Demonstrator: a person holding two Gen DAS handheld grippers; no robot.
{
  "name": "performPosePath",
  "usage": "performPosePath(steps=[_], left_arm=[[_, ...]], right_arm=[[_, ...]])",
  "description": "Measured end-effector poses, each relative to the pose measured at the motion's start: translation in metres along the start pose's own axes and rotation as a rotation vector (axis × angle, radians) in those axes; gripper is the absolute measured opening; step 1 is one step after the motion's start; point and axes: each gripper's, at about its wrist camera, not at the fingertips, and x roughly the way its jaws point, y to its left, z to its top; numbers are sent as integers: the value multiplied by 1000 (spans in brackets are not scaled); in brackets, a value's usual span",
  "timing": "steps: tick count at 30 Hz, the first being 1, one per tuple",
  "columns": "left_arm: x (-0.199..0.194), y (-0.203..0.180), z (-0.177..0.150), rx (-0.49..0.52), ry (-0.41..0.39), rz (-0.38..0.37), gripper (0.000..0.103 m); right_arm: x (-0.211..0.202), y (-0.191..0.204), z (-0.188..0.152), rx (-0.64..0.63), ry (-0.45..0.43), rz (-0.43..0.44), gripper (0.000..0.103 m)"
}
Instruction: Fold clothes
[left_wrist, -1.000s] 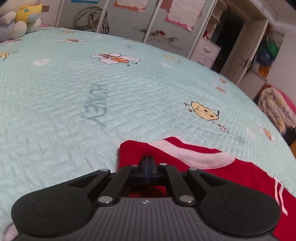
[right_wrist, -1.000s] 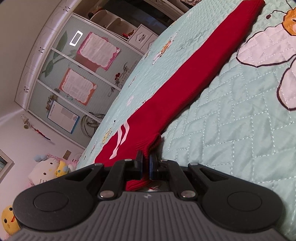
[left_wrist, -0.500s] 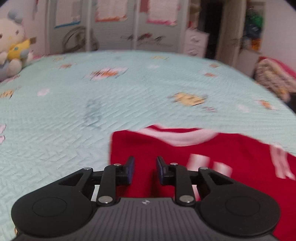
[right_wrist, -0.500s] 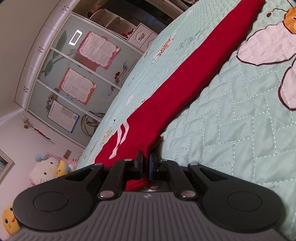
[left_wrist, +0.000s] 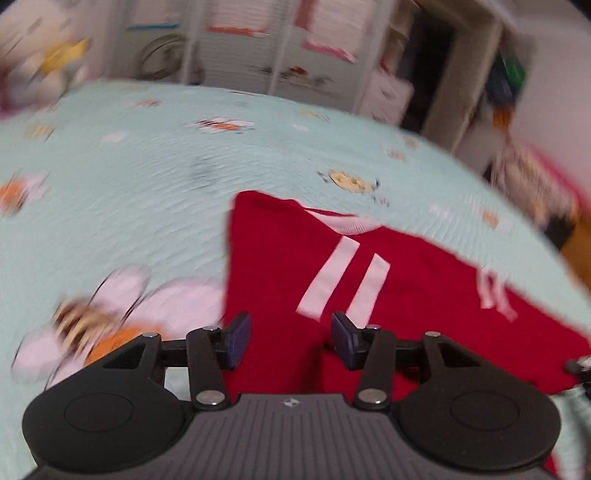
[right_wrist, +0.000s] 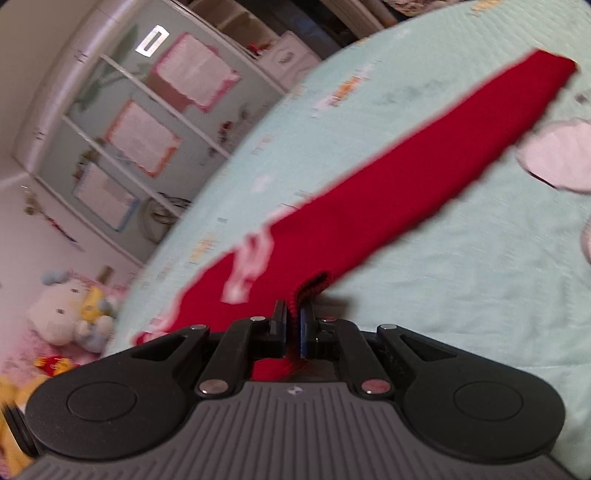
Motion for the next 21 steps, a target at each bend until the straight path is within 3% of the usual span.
performPosePath(steps=[4, 9, 12, 14, 17, 21], left_arm=[[-51, 26, -37, -135, 2, -51, 51], [-116, 59, -83, -303, 5, -114, 51], [-154, 79, -111, -404, 7, -152, 51], [-161, 82, -119, -424, 15, -179, 51], [-162, 82, -126, -431, 31, -219, 51], [-163, 82, -135, -441, 53, -272, 51]], right_arm=[[-6, 70, 7, -114, 2, 135, 5], [-13, 208, -26, -473, 101, 371, 5], [-23, 273, -84, -757, 219, 487, 5], [-27, 294, -132, -939, 323, 508, 5], [-30, 292, -199, -1169, 470, 471, 5], [-40, 273, -253, -1358, 553, 409, 5]])
